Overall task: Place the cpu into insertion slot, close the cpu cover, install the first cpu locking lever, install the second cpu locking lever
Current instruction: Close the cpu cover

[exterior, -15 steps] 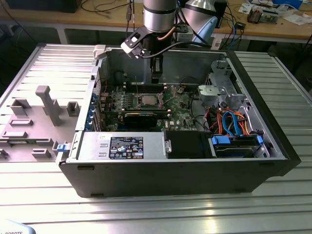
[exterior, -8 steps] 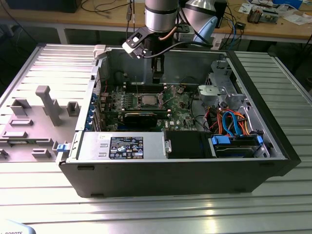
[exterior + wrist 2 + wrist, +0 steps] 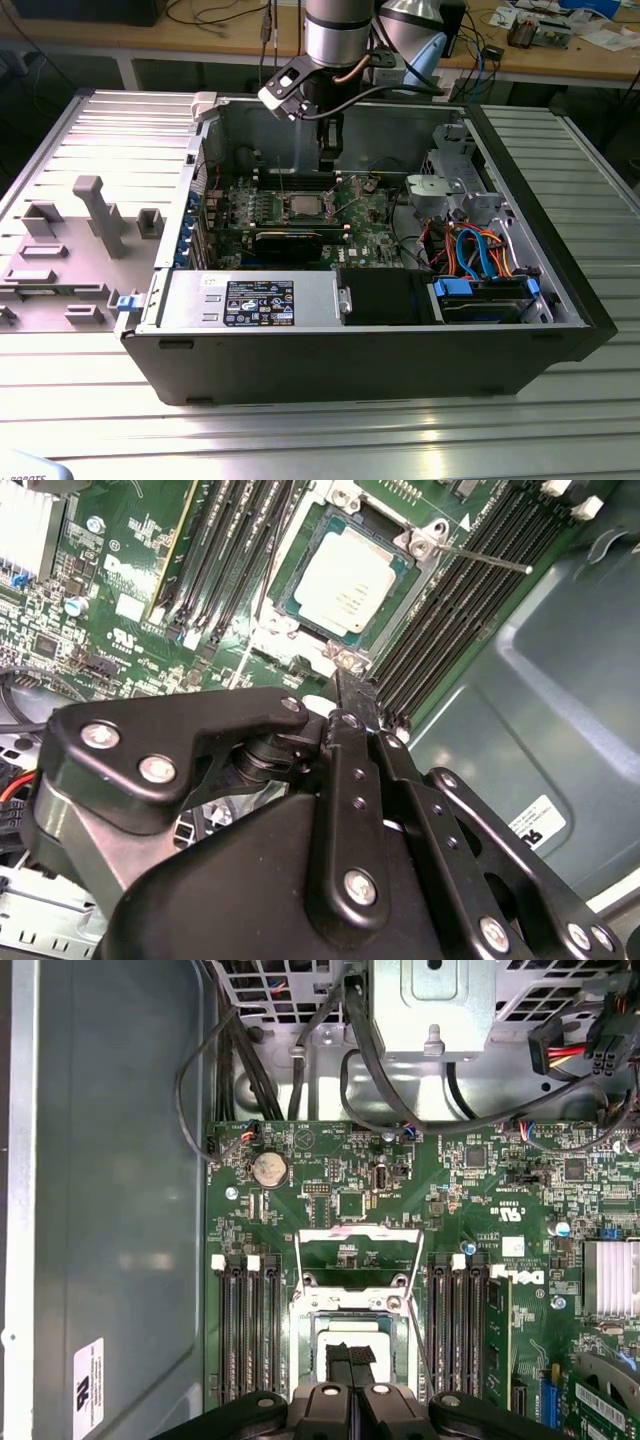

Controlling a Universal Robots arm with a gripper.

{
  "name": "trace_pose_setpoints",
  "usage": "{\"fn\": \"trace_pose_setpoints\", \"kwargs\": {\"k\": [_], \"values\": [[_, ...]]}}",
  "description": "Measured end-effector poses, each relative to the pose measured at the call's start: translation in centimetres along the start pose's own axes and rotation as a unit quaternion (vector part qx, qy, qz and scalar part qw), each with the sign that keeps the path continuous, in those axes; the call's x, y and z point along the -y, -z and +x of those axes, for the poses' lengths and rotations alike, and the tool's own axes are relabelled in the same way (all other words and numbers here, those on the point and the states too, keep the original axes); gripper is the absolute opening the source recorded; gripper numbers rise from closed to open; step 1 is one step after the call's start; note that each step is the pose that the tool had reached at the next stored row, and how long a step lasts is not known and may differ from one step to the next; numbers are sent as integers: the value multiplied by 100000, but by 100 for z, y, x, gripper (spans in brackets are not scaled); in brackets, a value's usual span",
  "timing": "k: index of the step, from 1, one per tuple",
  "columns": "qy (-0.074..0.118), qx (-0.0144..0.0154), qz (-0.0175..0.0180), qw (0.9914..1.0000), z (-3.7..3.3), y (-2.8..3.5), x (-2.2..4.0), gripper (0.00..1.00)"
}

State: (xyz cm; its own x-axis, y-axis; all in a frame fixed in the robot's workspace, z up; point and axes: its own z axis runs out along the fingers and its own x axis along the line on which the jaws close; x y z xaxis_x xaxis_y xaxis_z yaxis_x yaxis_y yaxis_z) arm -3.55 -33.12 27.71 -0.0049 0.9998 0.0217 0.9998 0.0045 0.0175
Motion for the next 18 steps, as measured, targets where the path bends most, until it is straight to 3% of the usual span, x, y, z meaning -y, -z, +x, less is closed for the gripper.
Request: {"fn": "trace_pose_setpoints", "kwargs": {"k": [10, 18], "values": [[-5, -3, 1, 100000, 0, -1, -23, 11], [0, -1, 0, 100000, -1, -1, -84, 11]]}}
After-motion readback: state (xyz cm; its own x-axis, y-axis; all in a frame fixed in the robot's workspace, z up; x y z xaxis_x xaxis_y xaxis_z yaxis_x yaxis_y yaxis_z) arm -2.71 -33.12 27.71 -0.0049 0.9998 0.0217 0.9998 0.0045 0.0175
